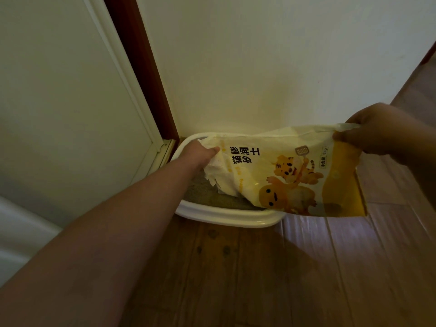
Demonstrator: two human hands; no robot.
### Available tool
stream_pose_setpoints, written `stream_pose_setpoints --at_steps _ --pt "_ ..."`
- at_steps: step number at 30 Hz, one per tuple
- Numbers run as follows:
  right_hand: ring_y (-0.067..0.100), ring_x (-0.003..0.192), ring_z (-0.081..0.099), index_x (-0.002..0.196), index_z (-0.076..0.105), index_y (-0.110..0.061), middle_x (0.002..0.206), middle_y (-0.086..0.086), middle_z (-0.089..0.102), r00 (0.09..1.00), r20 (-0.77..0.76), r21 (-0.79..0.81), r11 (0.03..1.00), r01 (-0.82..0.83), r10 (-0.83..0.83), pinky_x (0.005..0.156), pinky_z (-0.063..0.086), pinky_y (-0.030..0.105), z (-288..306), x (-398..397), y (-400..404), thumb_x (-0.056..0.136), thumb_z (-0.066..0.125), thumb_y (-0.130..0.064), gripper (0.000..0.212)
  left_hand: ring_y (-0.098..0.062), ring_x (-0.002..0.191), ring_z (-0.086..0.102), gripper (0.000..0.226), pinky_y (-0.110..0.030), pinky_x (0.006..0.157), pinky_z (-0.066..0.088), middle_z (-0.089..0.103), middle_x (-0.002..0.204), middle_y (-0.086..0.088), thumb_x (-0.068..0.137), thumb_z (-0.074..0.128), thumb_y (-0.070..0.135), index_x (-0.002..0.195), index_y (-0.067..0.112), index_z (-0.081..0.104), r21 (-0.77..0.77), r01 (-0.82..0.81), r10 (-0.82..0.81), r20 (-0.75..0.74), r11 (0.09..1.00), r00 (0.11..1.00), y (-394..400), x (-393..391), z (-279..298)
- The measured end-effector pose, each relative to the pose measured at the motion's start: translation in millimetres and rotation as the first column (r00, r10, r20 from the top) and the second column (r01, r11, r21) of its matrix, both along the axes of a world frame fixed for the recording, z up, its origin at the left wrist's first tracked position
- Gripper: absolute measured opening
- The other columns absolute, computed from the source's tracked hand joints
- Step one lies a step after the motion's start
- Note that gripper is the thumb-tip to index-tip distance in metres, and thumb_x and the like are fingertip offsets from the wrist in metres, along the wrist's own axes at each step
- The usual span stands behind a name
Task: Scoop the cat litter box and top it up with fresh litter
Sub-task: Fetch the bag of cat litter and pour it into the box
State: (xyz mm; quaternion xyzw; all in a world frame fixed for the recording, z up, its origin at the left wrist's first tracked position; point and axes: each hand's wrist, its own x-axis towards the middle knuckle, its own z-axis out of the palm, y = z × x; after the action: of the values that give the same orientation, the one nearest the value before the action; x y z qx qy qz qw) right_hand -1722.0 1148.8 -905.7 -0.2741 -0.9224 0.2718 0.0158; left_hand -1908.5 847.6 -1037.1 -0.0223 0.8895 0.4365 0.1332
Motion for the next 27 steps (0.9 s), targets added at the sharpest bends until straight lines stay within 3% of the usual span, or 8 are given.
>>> stream_pose_setpoints --at_steps 2,8,11,14,20,22,25,27 --pt "0.024 0.07 0.059 0.121 0.065 0.001 0.079 0.006 0.059 1.0 -0.002 -0.003 1.0 0.007 -0.007 0.064 0.049 0.033 -1 1 1 0.091 0.072 -0.027 0.042 -0.035 0.107 0.065 0.073 -0.048 0.092 0.058 0.063 0.128 -0.013 0.086 0.074 0.048 0.14 0.006 0.05 -0.036 0.009 -0.009 -0.017 0.999 1.0 2 1 3" --pt "0.024 0.068 0.058 0.12 0.066 0.001 0.079 0.008 0.06 1.0 0.009 0.01 1.0 0.029 -0.029 0.054 0.044 0.028 0 9 9 0.092 0.071 -0.028 0.04 -0.033 0.099 0.065 0.071 -0.047 0.087 0.059 0.064 0.125 -0.014 0.088 0.07 0.052 0.138 0.005 0.052 -0.114 0.045 -0.052 -0.059 0.992 0.997 14 7 15" --pt "0.026 0.072 0.059 0.12 0.066 0.0 0.082 0.008 0.06 0.999 0.027 0.034 0.999 0.038 -0.039 0.061 0.047 0.032 -1 12 13 0.092 0.071 -0.028 0.04 -0.029 0.102 0.06 0.062 -0.039 0.086 0.053 0.062 0.127 -0.011 0.093 0.062 0.053 0.135 0.008 0.051 -0.209 0.087 -0.116 -0.134 0.974 0.984 26 11 24" --pt "0.026 0.073 0.06 0.115 0.069 -0.001 0.081 0.008 0.061 0.998 0.053 0.077 0.997 0.021 -0.025 0.066 0.049 0.033 -4 15 15 0.092 0.071 -0.03 0.037 -0.022 0.094 0.051 0.046 -0.034 0.077 0.042 0.058 0.115 -0.009 0.098 0.058 0.045 0.127 0.009 0.052 -0.236 0.138 -0.194 -0.235 0.962 0.952 42 17 32" --pt "0.024 0.078 0.06 0.112 0.069 -0.004 0.087 0.008 0.063 0.99 0.141 0.152 0.987 -0.045 0.024 0.069 0.049 0.034 -15 13 18 0.093 0.069 -0.032 0.034 -0.021 0.089 0.05 0.036 -0.032 0.073 0.036 0.053 0.099 -0.003 0.099 0.057 0.041 0.115 0.009 0.054 -0.245 0.173 -0.258 -0.378 0.954 0.889 55 28 47" --pt "0.024 0.074 0.062 0.11 0.068 -0.006 0.087 0.008 0.063 0.984 0.175 0.168 0.984 -0.065 0.035 0.061 0.049 0.03 -18 12 18 0.094 0.067 -0.034 0.033 -0.023 0.088 0.052 0.033 -0.032 0.071 0.036 0.054 0.097 -0.002 0.1 0.056 0.041 0.111 0.01 0.053 -0.25 0.182 -0.274 -0.406 0.951 0.872 55 30 53" --pt "0.019 0.052 0.063 0.104 0.063 -0.01 0.079 0.008 0.064 0.966 0.253 0.172 0.979 -0.107 0.062 0.04 0.043 0.021 -23 10 19 0.096 0.064 -0.035 0.026 -0.024 0.086 0.056 0.031 -0.033 0.069 0.037 0.058 0.094 -0.004 0.1 0.056 0.04 0.107 0.01 0.055 -0.234 0.203 -0.291 -0.447 0.951 0.846 55 30 59" --pt "0.018 0.047 0.065 0.107 0.061 -0.012 0.078 0.008 0.067 0.943 0.323 0.194 0.97 -0.147 0.078 0.04 0.044 0.022 -29 8 20 0.097 0.062 -0.035 0.026 -0.024 0.082 0.056 0.031 -0.033 0.067 0.037 0.059 0.091 -0.004 0.1 0.057 0.04 0.103 0.01 0.054 -0.238 0.22 -0.309 -0.462 0.946 0.831 56 33 64"
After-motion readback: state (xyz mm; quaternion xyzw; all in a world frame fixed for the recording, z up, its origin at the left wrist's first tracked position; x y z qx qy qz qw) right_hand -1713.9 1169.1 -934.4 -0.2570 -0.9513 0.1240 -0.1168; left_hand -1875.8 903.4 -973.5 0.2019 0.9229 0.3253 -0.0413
